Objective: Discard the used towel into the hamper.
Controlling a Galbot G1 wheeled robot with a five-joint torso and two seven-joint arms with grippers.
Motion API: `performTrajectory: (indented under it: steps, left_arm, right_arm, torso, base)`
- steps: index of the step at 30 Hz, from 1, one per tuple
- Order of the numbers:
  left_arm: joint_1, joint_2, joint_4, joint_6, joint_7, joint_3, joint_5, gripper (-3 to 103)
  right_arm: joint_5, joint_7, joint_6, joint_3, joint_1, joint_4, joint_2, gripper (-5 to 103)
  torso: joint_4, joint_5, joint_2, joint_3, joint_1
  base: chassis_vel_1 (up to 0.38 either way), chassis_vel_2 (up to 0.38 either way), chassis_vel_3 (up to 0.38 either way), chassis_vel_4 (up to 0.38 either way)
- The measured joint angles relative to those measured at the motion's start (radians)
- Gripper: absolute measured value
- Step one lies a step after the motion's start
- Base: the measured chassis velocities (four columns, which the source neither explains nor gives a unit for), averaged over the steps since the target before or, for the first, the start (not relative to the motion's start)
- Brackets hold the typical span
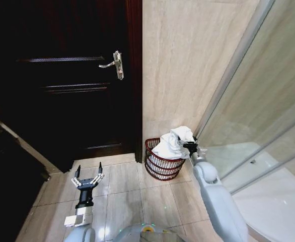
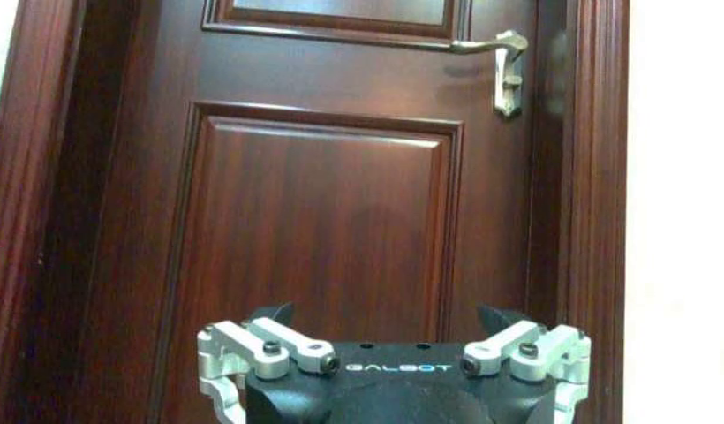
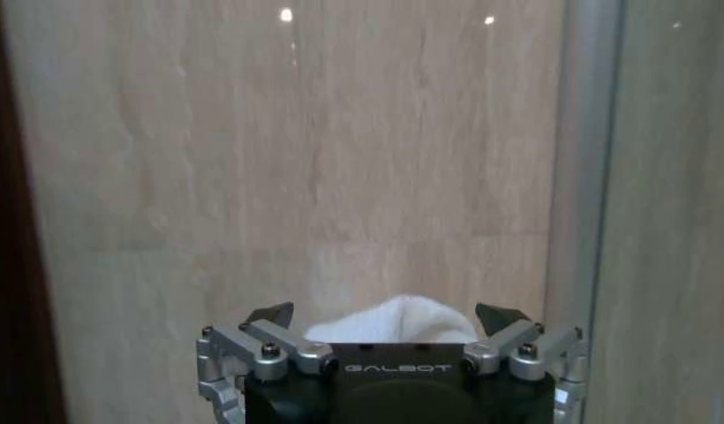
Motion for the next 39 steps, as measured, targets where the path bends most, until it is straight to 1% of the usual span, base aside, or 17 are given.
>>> performTrajectory:
  steps: [2, 4, 5, 7, 9, 10, 12, 13, 14, 16, 23, 32, 39]
  left_arm:
    - [-0.021, 0.000, 0.017, 0.014, -0.004, 0.007, -0.002, 100]
    - [-0.037, 0.000, 0.029, 0.025, -0.013, 0.017, -0.002, 100]
    - [-0.037, 0.000, 0.029, 0.025, -0.013, 0.017, -0.002, 100]
    - [-0.048, 0.000, 0.031, 0.038, -0.015, 0.027, -0.004, 100]
    - [-0.052, 0.007, 0.028, 0.053, -0.015, 0.030, -0.005, 100]
    - [-0.052, 0.007, 0.028, 0.053, -0.015, 0.030, -0.005, 100]
    - [-0.056, 0.021, 0.025, 0.058, -0.014, 0.031, -0.012, 100]
    - [-0.056, 0.021, 0.025, 0.058, -0.014, 0.031, -0.012, 100]
    - [-0.060, 0.031, 0.025, 0.059, -0.010, 0.031, -0.019, 100]
    - [-0.060, 0.041, 0.025, 0.065, -0.003, 0.032, -0.020, 100]
    - [-0.055, 0.052, 0.043, 0.058, 0.013, 0.027, -0.028, 100]
    - [-0.060, 0.062, 0.063, 0.047, 0.015, 0.021, -0.032, 100]
    - [-0.063, 0.062, 0.075, 0.046, 0.016, 0.022, -0.029, 100]
  right_arm:
    - [-0.011, 0.001, 0.021, 0.024, -0.080, 0.064, 0.038, 100]
    - [-0.060, 0.004, 0.058, 0.040, -0.155, 0.104, 0.079, 100]
    - [-0.060, 0.004, 0.058, 0.040, -0.155, 0.104, 0.079, 100]
    - [-0.120, -0.004, 0.106, 0.055, -0.231, 0.143, 0.136, 100]
    - [-0.154, -0.010, 0.136, 0.062, -0.293, 0.178, 0.183, 100]
    - [-0.154, -0.010, 0.136, 0.062, -0.293, 0.178, 0.183, 100]
    - [-0.178, -0.017, 0.168, 0.066, -0.338, 0.198, 0.207, 100]
    - [-0.178, -0.017, 0.168, 0.066, -0.338, 0.198, 0.207, 100]
    - [-0.193, -0.018, 0.194, 0.070, -0.362, 0.201, 0.212, 100]
    - [-0.197, -0.012, 0.209, 0.073, -0.377, 0.201, 0.208, 100]
    - [-0.203, -0.004, 0.211, 0.076, -0.374, 0.201, 0.204, 100]
    - [-0.214, -0.008, 0.217, 0.058, -0.365, 0.173, 0.205, 100]
    - [-0.215, -0.013, 0.229, 0.066, -0.373, 0.164, 0.203, 100]
  torso:
    - [0.0000, -0.0003, 0.000, 0.000, 0.000]
    - [0.0000, -0.0002, 0.000, 0.000, 0.000]
    - [0.0000, -0.0002, 0.000, 0.000, 0.000]
    - [0.0000, -0.0001, 0.000, 0.000, 0.000]
    - [0.0000, -0.0001, 0.000, 0.000, 0.000]
    - [0.0000, -0.0001, 0.000, 0.000, 0.000]
    - [0.0000, -0.0001, 0.000, 0.000, 0.000]
    - [0.0000, -0.0001, 0.000, 0.000, 0.000]
    - [-0.0001, -0.0001, 0.000, 0.000, 0.000]
    - [0.0000, -0.0001, 0.000, 0.000, 0.000]
    - [0.0001, -0.0002, -0.013, -0.008, -0.006]
    - [0.0001, 0.0000, -0.058, -0.034, -0.024]
    - [0.0001, 0.0000, -0.085, -0.051, -0.034]
  base:
    - [0.000, 0.000, 0.000, 0.000]
    - [0.000, 0.000, 0.000, 0.000]
    - [0.000, 0.000, 0.000, 0.000]
    - [0.000, 0.000, 0.000, 0.000]
    - [0.000, 0.000, 0.000, 0.000]
    - [0.000, 0.000, 0.000, 0.000]
    - [0.000, 0.000, 0.000, 0.000]
    - [0.000, 0.000, 0.000, 0.000]
    - [0.000, 0.000, 0.000, 0.000]
    - [0.000, 0.000, 0.000, 0.000]
    - [0.000, 0.000, 0.000, 0.000]
    - [0.000, 0.000, 0.000, 0.000]
    - [0.000, 0.000, 0.000, 0.000]
